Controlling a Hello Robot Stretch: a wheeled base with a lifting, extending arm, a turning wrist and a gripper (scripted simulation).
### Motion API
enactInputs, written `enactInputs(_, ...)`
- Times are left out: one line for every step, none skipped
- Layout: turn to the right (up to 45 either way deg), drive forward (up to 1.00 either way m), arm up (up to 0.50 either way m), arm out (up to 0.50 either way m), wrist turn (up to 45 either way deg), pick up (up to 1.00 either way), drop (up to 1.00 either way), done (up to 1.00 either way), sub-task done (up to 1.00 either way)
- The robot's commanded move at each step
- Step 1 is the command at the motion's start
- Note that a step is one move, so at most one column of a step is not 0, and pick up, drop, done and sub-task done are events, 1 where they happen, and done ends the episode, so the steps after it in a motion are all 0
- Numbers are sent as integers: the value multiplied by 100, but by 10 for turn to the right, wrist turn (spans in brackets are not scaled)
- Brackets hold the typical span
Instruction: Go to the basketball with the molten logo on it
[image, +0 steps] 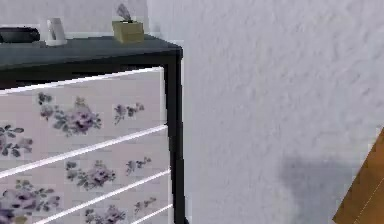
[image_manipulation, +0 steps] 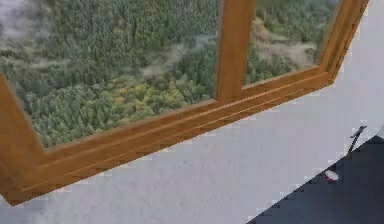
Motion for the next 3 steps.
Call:
enactInputs(-450,0,0,0,0,0,0,0,0)
enactInputs(-450,0,0,0,0,0,0,0,0)
enactInputs(-240,0,0,0,0,0,0,0,0)
